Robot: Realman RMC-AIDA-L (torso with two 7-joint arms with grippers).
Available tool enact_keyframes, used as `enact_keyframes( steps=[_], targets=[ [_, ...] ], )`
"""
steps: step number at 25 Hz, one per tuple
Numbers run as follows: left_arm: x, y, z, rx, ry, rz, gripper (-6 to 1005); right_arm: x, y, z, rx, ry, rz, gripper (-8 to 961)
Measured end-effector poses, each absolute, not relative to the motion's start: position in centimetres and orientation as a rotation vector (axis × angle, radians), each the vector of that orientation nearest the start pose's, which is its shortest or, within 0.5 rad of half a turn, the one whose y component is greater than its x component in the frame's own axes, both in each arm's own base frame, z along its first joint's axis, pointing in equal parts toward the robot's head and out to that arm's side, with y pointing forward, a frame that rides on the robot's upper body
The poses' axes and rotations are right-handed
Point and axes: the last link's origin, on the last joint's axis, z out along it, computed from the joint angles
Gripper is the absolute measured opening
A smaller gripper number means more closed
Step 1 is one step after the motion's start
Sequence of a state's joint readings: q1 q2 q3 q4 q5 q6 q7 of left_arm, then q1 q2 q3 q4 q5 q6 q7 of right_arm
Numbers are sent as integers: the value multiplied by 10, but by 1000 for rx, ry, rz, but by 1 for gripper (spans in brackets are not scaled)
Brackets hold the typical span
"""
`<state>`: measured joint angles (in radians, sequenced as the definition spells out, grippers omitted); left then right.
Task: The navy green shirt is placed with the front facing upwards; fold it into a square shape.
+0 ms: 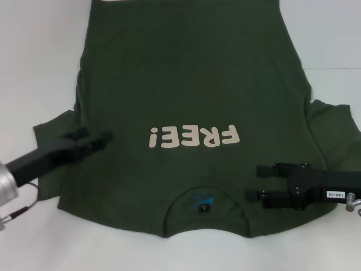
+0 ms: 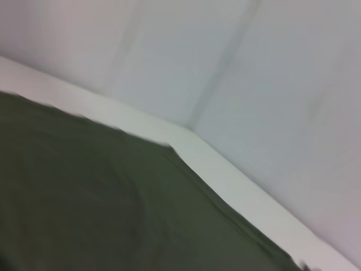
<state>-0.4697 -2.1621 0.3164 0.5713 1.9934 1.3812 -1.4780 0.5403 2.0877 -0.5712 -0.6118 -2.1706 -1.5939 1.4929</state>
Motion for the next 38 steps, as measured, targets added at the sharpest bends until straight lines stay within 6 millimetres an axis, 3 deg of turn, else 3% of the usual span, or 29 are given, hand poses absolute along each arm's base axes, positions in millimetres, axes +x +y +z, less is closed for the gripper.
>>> enact_keyframes(
  steps=[8,16,28,38],
  targets=[
    [-343,318,24,-1955,-1231,-886,934,278,315,-17,-2728,936,684,899],
    [-372,306,29,-1795,-1334,-803,933,278,315,-18,-2719,940,699,899],
    [-380,299,20,-1770,-1382,-769,934,279,315,-17,-2726,934,692,899],
    [-380,309,12,-1786,-1380,-701,933,278,314,-16,-2724,937,699,899]
  ],
)
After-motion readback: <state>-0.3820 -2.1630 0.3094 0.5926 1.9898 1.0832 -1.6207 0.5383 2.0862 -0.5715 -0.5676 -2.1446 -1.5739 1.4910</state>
